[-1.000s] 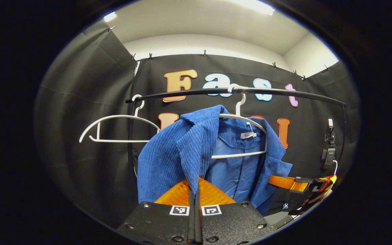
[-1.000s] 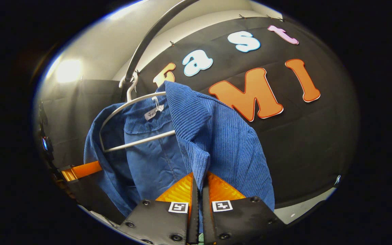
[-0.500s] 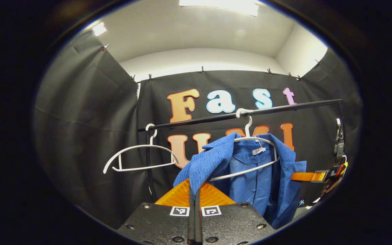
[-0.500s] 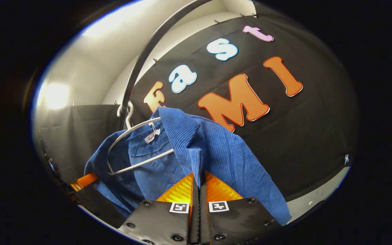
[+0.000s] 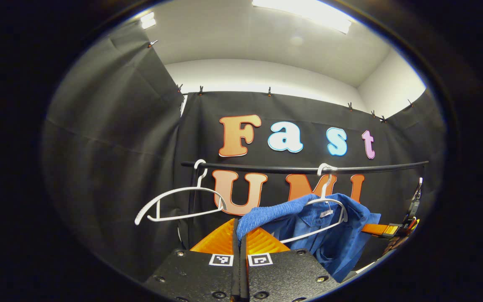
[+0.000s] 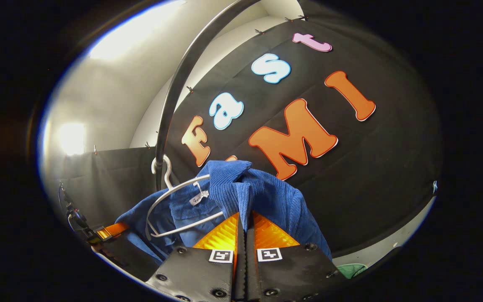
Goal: Grasp the clothes on the hanger with both hands and then place them into the laundry hamper below.
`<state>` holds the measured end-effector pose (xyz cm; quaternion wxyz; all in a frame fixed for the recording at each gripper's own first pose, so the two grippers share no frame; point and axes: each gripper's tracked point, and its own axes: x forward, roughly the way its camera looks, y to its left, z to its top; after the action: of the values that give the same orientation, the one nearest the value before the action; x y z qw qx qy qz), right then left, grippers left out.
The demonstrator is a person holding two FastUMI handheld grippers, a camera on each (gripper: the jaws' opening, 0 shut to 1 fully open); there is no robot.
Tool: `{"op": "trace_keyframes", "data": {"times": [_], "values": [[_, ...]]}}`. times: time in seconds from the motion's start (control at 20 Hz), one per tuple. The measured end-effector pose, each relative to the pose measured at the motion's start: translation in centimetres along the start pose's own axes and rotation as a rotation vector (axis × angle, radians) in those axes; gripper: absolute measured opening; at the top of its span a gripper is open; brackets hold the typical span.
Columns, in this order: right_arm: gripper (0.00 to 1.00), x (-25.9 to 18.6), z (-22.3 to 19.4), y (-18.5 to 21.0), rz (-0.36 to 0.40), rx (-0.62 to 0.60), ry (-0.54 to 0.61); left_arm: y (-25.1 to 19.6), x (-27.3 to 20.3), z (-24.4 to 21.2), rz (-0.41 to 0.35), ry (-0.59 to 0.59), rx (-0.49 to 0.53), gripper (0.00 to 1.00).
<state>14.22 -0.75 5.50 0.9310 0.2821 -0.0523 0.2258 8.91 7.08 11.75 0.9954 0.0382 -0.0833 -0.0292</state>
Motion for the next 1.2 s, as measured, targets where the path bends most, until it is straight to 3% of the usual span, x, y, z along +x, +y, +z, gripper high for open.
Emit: {"op": "trace_keyframes", "data": {"times": [0.2,0.55,0.85,1.2], "values": [[0.07,1.1,2.4,-1.1,-0.007,0.093,-0.051,1.9,2.9,1.1,-0.001,-0.013,0.026,0.0],[0.07,2.0,5.1,-3.6,-0.044,0.131,-0.145,5.1,7.9,0.9,-0.038,0.0,0.115,0.0],[0.07,2.7,4.3,-5.2,-0.1,0.078,-0.135,7.4,8.0,-4.3,-0.042,0.085,-0.011,0.01],[0.07,3.1,1.5,-6.9,-0.166,0.035,-0.09,8.2,6.9,-7.3,-0.044,0.136,-0.043,0.0]]}}
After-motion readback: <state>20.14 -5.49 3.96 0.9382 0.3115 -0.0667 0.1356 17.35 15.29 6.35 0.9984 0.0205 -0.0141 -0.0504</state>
